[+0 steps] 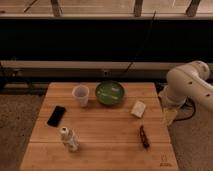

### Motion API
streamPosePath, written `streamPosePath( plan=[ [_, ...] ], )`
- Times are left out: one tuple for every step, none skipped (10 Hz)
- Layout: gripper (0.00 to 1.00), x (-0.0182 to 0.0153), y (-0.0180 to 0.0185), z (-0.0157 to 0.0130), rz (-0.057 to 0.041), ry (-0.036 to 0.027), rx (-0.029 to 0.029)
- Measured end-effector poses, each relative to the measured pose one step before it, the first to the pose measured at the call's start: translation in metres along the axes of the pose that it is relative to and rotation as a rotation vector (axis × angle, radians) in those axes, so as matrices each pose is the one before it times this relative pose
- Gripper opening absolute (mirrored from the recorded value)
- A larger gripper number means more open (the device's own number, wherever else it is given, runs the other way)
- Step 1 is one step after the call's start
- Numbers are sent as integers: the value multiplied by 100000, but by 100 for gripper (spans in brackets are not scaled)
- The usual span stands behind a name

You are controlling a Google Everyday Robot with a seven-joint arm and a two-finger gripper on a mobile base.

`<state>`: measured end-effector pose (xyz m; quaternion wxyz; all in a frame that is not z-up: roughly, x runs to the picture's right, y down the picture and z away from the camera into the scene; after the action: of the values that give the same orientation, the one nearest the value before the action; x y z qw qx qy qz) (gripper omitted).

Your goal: Knock the bottle over

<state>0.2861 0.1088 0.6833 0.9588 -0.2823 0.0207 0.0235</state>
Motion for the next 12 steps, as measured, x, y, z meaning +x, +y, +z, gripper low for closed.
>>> streamPosePath(
  plan=[
    [80, 2, 1, 0, 4, 0, 2],
    [80, 0, 0, -2, -5, 4, 1],
    [80, -2, -1, 2, 1, -9, -2],
    [80, 3, -1, -2, 6, 5, 4],
    [80, -65, 36, -55, -277, 180, -1],
    [80, -426, 111, -102, -1216, 325, -169],
    [80, -1377, 60, -206, -2941, 335, -272],
    [80, -1003, -32, -94, -1505, -185, -146],
    [80, -1238, -35, -130, -2140, 43, -59],
    [80, -353, 113, -44, -1134, 514, -352],
    [80, -139, 144, -86, -1083, 323, -289],
    [80, -461, 12, -34, -1789, 344, 13]
  ],
)
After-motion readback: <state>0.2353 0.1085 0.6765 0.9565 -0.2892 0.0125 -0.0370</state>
